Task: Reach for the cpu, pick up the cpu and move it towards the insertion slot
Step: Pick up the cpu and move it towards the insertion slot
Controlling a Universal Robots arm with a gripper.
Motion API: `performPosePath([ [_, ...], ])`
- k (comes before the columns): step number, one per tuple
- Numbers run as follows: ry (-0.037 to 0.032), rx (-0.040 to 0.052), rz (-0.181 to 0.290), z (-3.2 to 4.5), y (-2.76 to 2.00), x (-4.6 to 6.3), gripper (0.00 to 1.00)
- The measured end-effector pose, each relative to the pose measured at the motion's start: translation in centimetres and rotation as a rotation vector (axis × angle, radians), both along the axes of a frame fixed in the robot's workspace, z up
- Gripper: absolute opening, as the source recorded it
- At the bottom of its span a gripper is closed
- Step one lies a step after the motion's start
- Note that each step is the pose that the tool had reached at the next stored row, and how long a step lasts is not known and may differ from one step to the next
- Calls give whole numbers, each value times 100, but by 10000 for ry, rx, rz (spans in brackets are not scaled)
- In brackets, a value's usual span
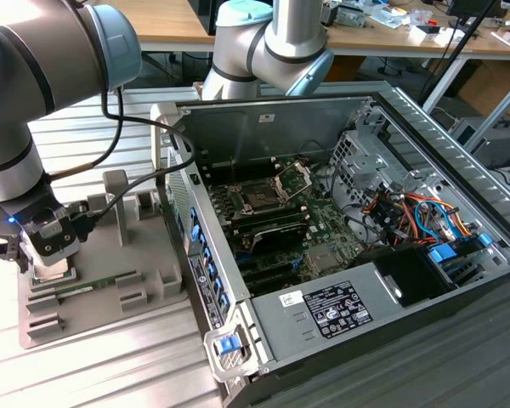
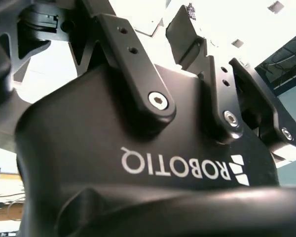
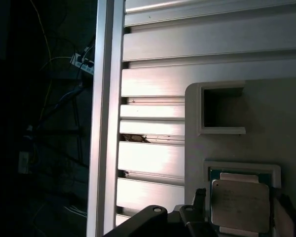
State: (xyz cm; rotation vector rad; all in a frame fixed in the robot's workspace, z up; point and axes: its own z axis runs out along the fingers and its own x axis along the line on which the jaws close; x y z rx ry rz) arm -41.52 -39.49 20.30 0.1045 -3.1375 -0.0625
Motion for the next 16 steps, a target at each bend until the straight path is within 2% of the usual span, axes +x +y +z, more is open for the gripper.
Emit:
performPosePath([
  [7, 1, 0, 538, -31, 0, 24, 60],
  [16, 0, 1, 776, -85, 1, 30, 60],
])
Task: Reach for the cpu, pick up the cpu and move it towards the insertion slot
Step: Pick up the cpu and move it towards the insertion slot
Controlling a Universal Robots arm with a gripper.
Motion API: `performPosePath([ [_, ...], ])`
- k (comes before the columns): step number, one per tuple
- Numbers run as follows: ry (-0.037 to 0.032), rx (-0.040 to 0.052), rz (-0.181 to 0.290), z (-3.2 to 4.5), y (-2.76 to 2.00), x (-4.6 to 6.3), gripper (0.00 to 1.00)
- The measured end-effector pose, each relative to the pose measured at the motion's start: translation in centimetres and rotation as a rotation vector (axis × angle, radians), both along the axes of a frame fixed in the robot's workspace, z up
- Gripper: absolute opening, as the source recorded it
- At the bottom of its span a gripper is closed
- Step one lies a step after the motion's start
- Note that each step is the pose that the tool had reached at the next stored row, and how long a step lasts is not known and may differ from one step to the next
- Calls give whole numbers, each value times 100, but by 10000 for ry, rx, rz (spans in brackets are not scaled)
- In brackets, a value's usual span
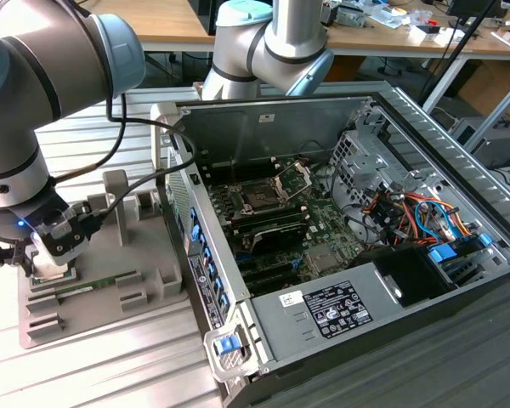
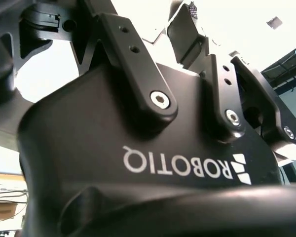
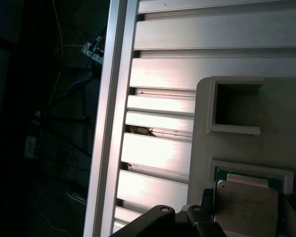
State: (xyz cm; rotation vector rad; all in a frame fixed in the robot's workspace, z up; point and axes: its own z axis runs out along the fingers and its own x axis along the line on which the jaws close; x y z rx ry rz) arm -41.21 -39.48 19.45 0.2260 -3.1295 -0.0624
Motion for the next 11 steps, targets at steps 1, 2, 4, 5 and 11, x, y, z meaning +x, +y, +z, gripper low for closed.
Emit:
performPosePath([
  [1, 0, 0, 19, -6, 0, 0, 60],
  [2, 1, -1, 36, -12, 1, -1, 60],
  [4, 1, -1, 68, -23, 1, -1, 60],
  [5, 2, -1, 82, -29, 1, -1, 60],
  [11, 1, -1, 119, -38, 2, -1, 60],
])
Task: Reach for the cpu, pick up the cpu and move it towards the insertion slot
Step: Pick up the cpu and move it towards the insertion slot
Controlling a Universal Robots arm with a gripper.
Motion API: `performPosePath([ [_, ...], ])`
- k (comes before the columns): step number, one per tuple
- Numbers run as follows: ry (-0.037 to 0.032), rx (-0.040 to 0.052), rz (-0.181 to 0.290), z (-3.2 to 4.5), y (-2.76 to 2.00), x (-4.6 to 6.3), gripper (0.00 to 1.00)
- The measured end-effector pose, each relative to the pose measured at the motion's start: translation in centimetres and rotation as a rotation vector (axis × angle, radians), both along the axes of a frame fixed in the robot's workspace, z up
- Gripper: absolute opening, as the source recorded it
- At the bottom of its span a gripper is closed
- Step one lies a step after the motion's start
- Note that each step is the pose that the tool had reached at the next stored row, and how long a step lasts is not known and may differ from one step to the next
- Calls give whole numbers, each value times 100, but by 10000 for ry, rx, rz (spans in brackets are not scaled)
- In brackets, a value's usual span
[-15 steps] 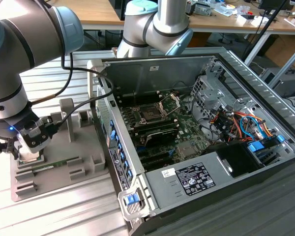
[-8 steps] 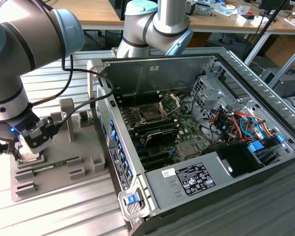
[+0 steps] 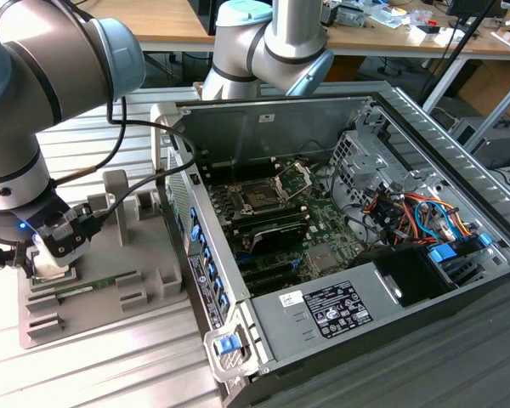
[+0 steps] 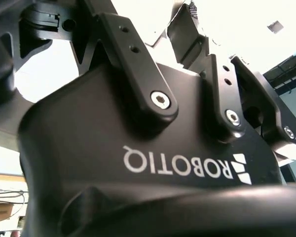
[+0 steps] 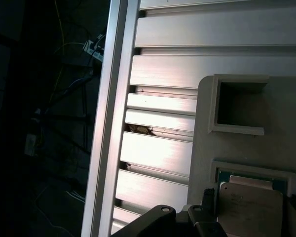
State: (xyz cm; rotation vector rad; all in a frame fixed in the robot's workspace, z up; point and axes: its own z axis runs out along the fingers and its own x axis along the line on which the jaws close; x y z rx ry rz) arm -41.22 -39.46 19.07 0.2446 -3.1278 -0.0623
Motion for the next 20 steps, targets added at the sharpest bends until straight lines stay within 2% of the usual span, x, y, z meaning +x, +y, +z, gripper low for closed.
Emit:
performPosePath([
  [2, 0, -1, 3, 0, 0, 0, 60],
  [4, 2, -1, 5, 0, 0, 0, 55],
  [20, 0, 0, 22, -2, 0, 0, 55],
])
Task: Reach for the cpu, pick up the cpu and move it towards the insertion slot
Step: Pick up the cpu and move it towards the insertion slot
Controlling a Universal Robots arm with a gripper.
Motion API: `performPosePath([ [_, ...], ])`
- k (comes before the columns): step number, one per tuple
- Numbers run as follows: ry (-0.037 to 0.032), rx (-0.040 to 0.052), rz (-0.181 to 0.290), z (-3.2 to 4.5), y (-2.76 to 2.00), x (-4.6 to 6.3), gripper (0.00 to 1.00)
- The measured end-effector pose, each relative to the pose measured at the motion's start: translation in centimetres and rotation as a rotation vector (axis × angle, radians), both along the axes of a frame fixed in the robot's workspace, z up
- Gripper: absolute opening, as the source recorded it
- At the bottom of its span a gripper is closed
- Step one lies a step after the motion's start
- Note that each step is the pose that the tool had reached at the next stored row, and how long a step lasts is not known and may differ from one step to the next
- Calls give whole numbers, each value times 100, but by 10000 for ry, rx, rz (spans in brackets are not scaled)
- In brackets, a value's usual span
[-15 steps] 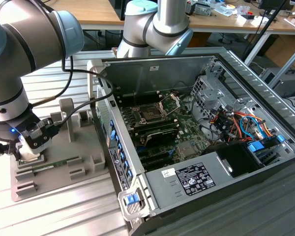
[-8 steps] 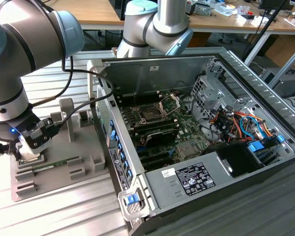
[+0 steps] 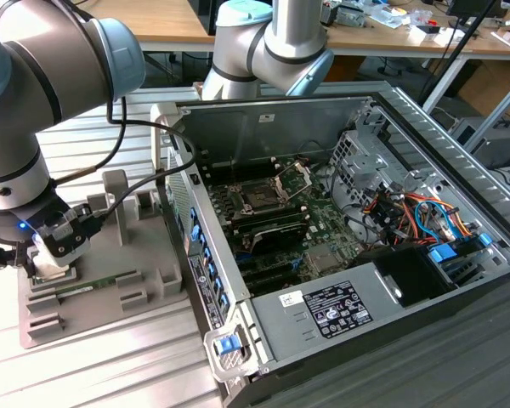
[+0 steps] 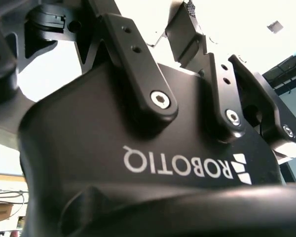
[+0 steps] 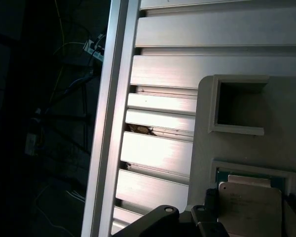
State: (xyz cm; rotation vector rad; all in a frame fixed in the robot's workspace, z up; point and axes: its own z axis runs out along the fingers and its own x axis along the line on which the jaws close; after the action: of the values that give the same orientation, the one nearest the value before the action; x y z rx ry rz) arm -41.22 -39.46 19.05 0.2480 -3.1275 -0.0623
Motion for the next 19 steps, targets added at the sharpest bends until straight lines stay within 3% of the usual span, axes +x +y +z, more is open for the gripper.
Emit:
performPosePath([
  [19, -2, 15, 0, 76, 0, 0, 55],
])
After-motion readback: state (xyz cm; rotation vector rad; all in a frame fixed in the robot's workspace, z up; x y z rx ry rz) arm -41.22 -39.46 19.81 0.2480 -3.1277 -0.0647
